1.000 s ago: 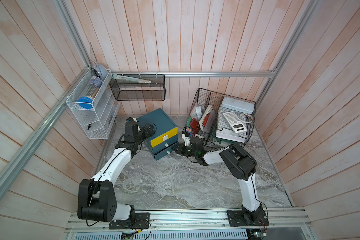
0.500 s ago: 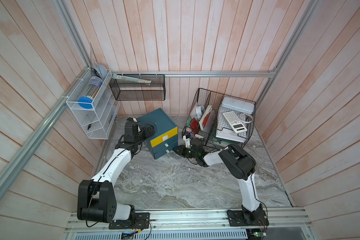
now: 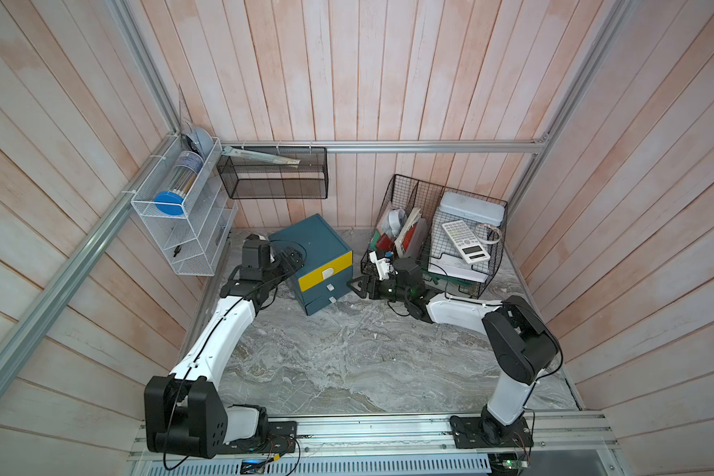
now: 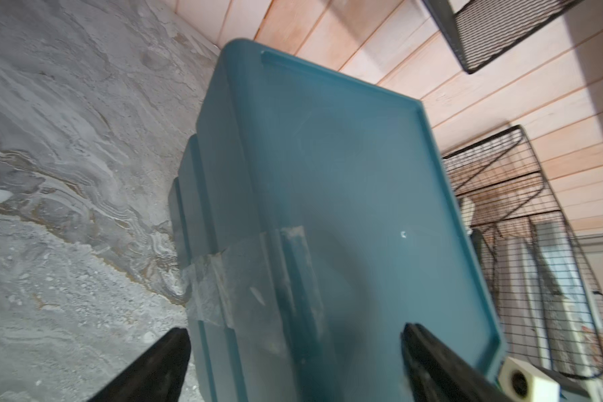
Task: Put the bluetooth earphones in the drawer according to color
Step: Move the storage box to the center of the board.
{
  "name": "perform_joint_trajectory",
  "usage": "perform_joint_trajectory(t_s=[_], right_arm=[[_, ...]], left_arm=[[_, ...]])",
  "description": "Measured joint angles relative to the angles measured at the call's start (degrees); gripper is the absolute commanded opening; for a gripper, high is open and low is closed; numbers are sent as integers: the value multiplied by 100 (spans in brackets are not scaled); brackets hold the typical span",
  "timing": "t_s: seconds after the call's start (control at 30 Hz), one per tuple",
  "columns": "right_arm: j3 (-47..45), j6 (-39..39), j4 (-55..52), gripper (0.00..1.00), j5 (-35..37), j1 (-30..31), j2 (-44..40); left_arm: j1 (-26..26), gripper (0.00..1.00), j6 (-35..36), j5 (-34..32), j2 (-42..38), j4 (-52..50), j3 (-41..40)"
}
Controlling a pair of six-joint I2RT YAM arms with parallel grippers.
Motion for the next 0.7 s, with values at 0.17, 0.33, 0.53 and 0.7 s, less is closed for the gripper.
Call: perform_joint_trajectory(t_s=[0.17,0.33,0.53,0.7], right_arm=[[721,-669,-1005,84,-321,-42,-33],[1180,-1051,-1585,84,-474,-201,-122],[1515,-1178,-1871,87,-492,-389,-223],[2780,-1360,-2415,87,-570,-527,131]], left_arm=[[-2,100,-487,120,-363,-26,-24],[0,100,-616,-7,-828,-101,7],[11,100,-271,-229,-516,-518,476],[92,100,35,-358,-256,-855,706]])
